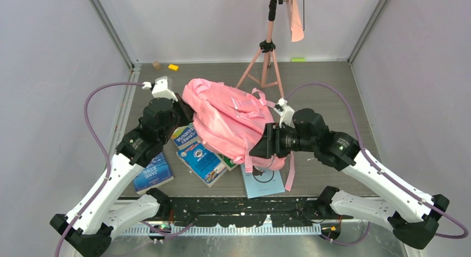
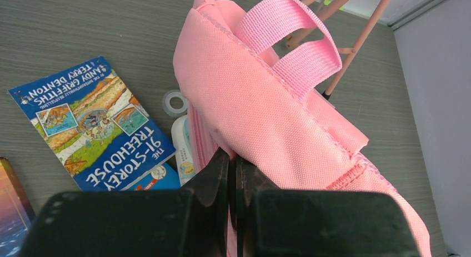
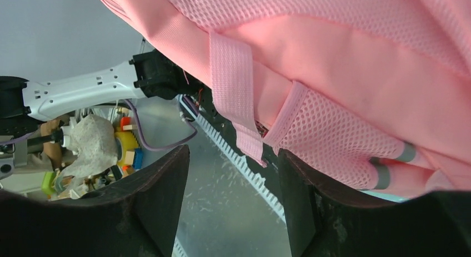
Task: Pack the student bag
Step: Adjust the student bag at the center of the board.
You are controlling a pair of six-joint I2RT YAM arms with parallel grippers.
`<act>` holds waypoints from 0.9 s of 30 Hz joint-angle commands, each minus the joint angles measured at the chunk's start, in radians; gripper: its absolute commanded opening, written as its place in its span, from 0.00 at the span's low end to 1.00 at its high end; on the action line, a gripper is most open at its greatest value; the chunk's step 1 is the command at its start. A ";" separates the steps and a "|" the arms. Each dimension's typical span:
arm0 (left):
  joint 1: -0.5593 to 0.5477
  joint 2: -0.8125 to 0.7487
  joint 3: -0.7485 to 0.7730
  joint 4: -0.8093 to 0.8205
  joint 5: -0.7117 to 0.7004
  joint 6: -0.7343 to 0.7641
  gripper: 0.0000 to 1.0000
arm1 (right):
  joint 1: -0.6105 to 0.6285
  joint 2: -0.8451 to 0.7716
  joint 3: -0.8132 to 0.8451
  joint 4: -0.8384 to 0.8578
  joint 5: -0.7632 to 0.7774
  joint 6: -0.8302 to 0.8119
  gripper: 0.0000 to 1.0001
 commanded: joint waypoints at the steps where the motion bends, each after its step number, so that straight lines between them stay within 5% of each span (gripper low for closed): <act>1: 0.012 -0.010 0.028 0.126 -0.066 0.019 0.00 | 0.075 -0.024 -0.041 0.089 0.034 0.117 0.64; 12: 0.015 -0.018 0.018 0.139 -0.029 0.012 0.00 | 0.346 0.025 -0.109 0.088 0.514 0.232 0.65; 20: 0.015 -0.034 0.008 0.137 -0.028 0.011 0.00 | 0.393 0.081 -0.129 0.137 0.569 0.254 0.67; 22: 0.015 -0.038 0.009 0.133 -0.027 0.011 0.00 | 0.405 0.104 -0.106 0.129 0.590 0.240 0.60; 27: 0.017 -0.046 0.004 0.121 -0.042 0.039 0.00 | 0.408 0.113 0.038 0.097 0.628 0.150 0.18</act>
